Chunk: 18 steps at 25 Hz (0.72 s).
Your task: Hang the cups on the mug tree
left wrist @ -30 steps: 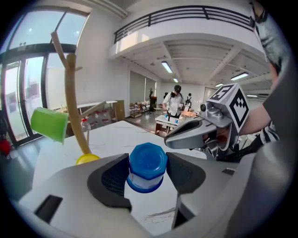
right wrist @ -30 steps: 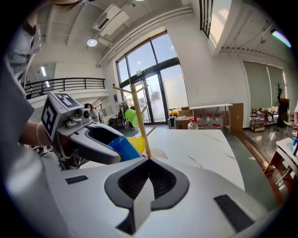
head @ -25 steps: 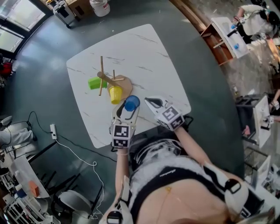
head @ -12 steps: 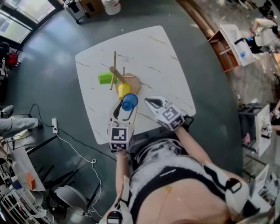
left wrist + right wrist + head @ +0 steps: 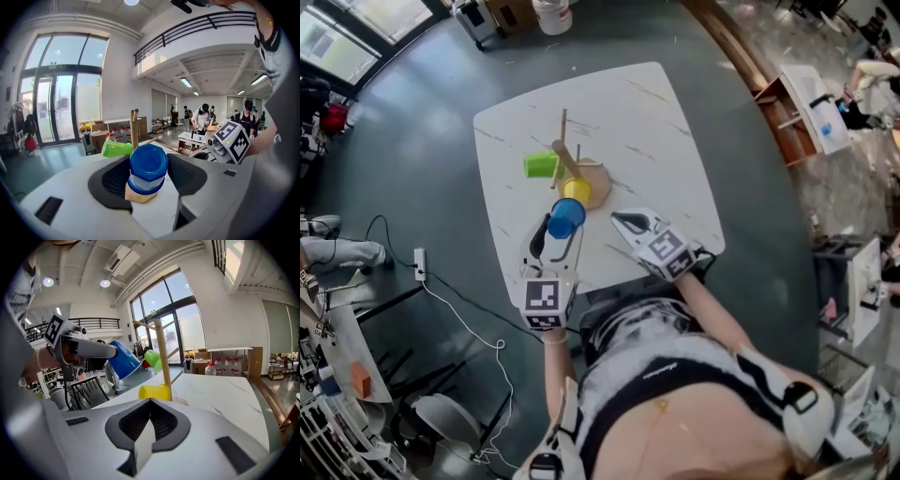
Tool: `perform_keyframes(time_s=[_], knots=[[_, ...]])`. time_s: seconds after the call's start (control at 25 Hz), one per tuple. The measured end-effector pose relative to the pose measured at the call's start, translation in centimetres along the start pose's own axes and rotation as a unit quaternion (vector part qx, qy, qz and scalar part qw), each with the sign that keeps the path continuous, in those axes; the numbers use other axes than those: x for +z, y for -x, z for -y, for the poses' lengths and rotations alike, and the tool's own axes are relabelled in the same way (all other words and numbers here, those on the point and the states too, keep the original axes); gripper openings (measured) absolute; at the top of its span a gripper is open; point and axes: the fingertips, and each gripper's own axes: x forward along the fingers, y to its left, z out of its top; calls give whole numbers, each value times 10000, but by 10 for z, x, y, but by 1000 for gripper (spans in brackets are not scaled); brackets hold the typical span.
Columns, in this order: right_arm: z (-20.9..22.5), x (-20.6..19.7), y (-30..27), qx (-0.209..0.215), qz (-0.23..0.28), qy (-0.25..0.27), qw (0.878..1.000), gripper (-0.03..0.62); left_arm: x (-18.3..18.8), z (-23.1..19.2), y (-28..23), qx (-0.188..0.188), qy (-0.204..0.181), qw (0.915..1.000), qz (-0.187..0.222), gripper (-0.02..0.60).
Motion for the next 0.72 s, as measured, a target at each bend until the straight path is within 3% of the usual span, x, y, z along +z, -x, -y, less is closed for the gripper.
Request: perform_keyframes(time_s=[0.4, 0.72], knots=[[0, 8, -2, 36, 22, 56, 10000, 3, 15, -13, 17, 147, 132, 9998, 102, 256], [24, 21, 4, -78, 122, 202, 9997, 3, 21, -22, 22, 196, 75, 9996, 202, 256]])
